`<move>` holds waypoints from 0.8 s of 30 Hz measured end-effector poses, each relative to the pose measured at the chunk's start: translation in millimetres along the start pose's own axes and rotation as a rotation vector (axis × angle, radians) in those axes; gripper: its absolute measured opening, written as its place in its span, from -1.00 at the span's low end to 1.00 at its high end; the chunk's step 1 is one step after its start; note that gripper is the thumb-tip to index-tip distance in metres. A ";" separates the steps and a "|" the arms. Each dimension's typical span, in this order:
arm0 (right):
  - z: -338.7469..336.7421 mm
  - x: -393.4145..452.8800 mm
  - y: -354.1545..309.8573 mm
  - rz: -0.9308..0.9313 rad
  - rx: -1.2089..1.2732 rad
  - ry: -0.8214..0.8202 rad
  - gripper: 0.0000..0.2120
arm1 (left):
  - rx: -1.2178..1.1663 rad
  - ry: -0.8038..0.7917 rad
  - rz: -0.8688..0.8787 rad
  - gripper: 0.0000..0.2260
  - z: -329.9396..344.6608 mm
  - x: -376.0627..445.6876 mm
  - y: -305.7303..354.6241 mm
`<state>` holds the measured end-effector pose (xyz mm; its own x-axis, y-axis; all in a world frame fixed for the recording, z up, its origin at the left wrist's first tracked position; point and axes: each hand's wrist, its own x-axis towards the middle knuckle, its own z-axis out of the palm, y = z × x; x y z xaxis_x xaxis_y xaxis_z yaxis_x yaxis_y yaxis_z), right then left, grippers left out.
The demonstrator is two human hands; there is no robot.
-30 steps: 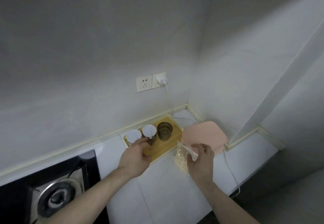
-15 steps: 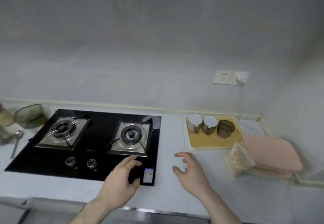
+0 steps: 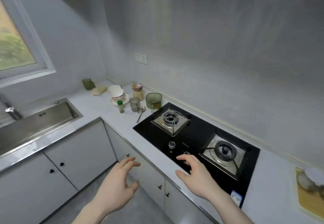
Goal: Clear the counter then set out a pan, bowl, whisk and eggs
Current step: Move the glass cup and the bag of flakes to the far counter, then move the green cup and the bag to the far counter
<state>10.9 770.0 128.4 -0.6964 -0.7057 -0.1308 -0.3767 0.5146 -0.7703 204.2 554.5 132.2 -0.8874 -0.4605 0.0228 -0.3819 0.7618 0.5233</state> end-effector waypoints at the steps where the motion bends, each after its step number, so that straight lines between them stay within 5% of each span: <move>1: 14.7 11.5 -21.1 -0.039 -0.012 -0.018 -0.60 | 0.004 0.030 -0.020 -0.55 -14.8 -5.0 -18.6; 11: 172.8 112.6 -203.1 -0.272 0.019 -0.133 -0.61 | 0.054 0.181 -0.190 -0.56 -164.6 -35.9 -210.6; 24: 255.9 248.6 -293.4 -0.281 -0.016 -0.221 -0.60 | 0.008 0.226 -0.205 -0.57 -239.2 31.9 -333.5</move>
<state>104.6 319.0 162.2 -0.4156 -0.9083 -0.0482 -0.5454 0.2913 -0.7859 365.1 176.8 162.2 -0.7120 -0.6940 0.1064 -0.5502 0.6456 0.5296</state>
